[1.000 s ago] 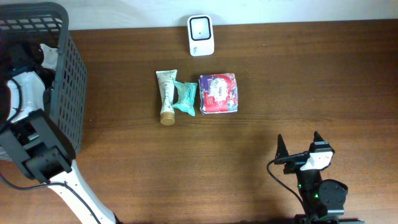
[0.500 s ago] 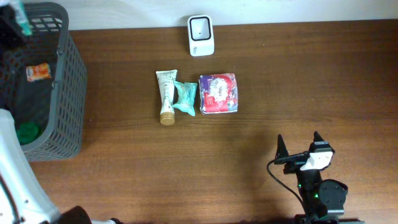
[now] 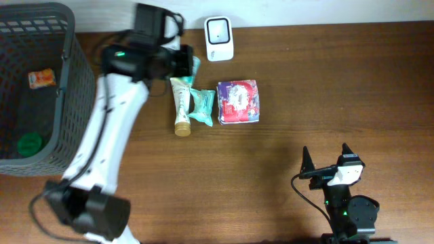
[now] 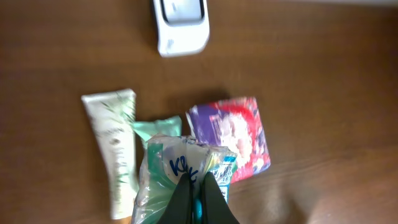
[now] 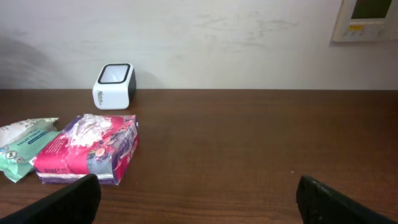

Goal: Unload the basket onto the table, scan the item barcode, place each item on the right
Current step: 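Move the green Kleenex pack to the scanner and place it by the tissue pack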

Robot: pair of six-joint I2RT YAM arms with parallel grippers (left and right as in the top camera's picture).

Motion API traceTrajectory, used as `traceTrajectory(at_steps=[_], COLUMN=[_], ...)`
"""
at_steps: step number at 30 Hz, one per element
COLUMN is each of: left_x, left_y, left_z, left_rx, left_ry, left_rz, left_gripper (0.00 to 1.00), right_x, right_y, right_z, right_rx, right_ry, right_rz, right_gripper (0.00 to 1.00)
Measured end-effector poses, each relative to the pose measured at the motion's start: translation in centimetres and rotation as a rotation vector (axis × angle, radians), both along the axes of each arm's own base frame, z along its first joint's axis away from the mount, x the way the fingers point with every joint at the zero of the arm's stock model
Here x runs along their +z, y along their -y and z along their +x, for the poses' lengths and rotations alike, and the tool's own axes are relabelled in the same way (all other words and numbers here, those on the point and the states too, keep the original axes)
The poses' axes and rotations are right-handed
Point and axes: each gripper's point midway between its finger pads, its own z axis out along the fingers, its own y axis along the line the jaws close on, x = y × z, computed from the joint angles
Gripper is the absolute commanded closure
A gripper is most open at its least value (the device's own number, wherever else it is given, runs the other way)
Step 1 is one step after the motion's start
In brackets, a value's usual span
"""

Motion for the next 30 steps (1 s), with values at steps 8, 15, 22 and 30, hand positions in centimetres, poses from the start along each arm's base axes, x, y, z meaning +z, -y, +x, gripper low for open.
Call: traceTrajectory(at_steps=[8,15,22,30], left_x=[-14.5,-15.6,-21.4,-21.3], left_y=[6.3,6.6,5.3,8.6], left_z=[3.7,8.7,9.1,8.1], left_rx=[0.117,0.207,0.250,0.169], left_ry=[-0.207,-0.011,-0.062,-0.074], left_rz=[0.011,0.038,0.140,0.075], left_gripper=[1.00,1.00,0.99,0.56], right_x=[0.0,0.0,0.0,0.0], right_y=[0.0,0.0,0.0,0.0], right_z=[0.0,0.0,0.0,0.0], right_rx=[0.000,0.000,0.000,0.000], right_ry=[0.000,0.000,0.000,0.000], right_rz=[0.000,-0.001,0.000,0.000], right_gripper=[0.01,0.01,0.01,0.01])
